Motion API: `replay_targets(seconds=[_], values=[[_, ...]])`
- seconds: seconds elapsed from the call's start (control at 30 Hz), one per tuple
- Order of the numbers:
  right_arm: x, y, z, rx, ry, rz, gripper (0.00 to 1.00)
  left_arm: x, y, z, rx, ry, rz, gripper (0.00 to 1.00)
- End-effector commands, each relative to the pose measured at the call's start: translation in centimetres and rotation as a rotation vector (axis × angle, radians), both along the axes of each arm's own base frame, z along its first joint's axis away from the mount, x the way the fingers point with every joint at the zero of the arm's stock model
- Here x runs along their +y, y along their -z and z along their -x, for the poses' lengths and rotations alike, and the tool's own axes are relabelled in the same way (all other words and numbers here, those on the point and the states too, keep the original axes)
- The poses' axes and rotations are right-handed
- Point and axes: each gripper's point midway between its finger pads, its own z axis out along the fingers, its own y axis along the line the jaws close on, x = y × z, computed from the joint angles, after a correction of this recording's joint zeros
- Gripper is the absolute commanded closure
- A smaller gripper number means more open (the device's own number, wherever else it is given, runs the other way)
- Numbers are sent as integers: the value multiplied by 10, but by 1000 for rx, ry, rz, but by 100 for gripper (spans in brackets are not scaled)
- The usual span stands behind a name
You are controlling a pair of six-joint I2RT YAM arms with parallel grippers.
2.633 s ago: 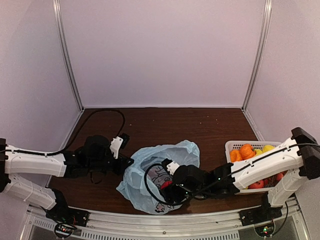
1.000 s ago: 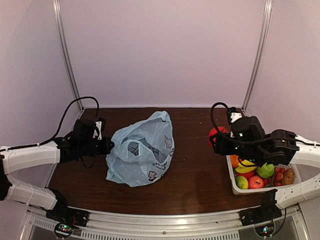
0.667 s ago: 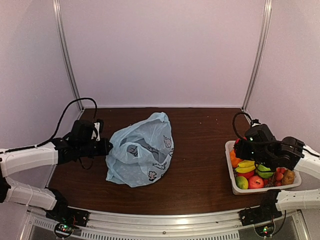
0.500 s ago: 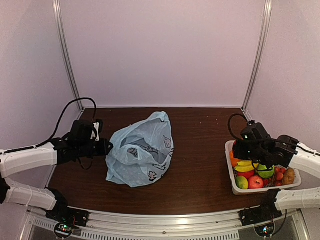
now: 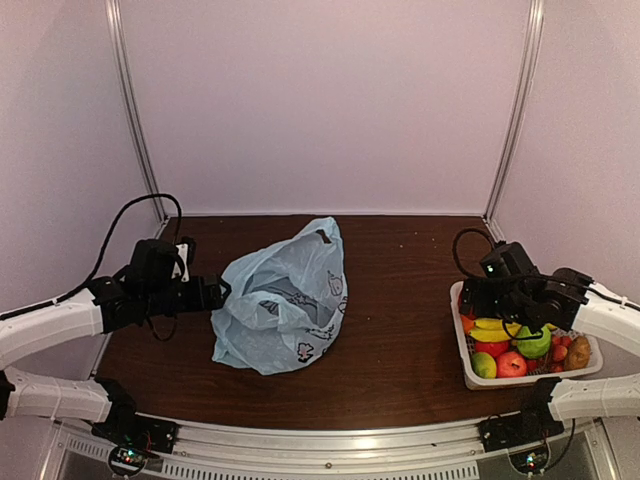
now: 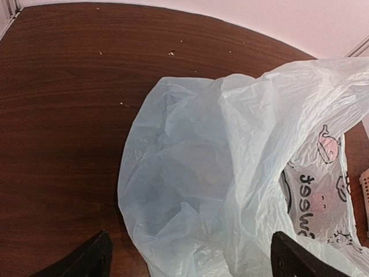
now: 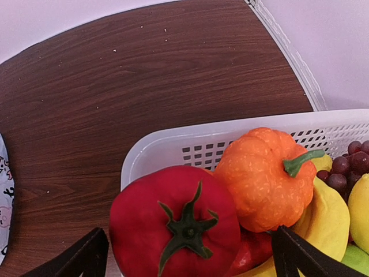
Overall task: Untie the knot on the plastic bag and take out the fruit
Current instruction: Place the fake fruit in the bin, then reset both arms
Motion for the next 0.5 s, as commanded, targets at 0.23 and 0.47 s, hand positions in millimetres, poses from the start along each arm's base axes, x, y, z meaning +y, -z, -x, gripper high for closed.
replay_targets(seconds=[0.23,0.47], values=[[-2,-30,1,-46,-27,-6,1,9,-15,5,1,-2,-39,3],[9,-43,-21,-31,-111,27,1,17,-35,-3,-11,17,-74,3]])
